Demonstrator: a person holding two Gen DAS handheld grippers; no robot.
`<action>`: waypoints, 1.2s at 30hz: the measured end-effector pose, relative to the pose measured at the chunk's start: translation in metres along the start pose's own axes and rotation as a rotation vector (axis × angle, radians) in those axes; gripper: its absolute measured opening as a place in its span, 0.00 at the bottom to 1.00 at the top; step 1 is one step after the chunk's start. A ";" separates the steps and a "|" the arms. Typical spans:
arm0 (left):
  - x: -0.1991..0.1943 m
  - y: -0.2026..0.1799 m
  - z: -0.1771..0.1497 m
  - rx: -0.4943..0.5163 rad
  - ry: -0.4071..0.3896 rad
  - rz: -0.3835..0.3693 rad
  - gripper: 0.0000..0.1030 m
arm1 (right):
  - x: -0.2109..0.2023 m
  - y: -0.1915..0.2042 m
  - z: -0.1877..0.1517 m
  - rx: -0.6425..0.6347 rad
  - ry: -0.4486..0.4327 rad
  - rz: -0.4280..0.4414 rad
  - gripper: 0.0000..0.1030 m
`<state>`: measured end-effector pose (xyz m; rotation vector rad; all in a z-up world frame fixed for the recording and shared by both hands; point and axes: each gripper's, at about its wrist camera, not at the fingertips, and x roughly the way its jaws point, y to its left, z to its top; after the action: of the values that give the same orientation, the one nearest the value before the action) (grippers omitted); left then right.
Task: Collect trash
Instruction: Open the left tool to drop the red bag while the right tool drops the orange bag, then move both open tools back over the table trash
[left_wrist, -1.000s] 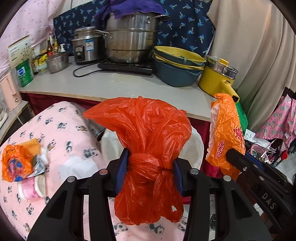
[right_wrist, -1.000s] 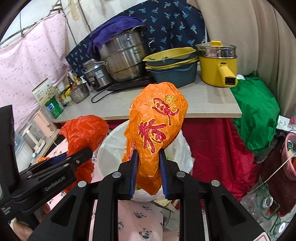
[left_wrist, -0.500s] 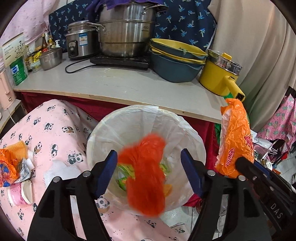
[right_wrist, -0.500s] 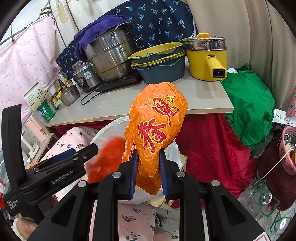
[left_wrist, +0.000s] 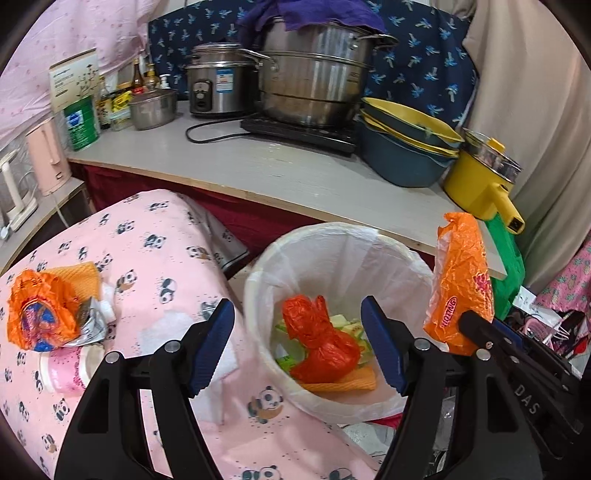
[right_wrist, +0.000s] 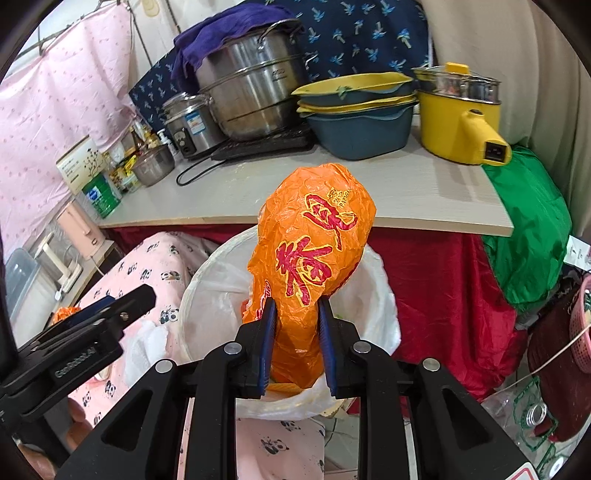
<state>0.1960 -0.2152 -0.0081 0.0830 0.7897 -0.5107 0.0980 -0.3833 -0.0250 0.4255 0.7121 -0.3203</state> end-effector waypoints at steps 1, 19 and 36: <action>0.000 0.004 0.000 -0.010 -0.002 0.013 0.65 | 0.005 0.004 0.001 -0.009 0.009 0.000 0.22; -0.013 0.046 -0.016 -0.082 0.006 0.083 0.66 | 0.027 0.036 0.009 -0.067 0.021 -0.044 0.46; -0.045 0.064 -0.033 -0.090 -0.019 0.121 0.75 | -0.020 0.053 0.005 -0.047 -0.032 -0.004 0.55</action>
<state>0.1779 -0.1321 -0.0071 0.0417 0.7828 -0.3608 0.1088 -0.3366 0.0058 0.3737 0.6879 -0.3129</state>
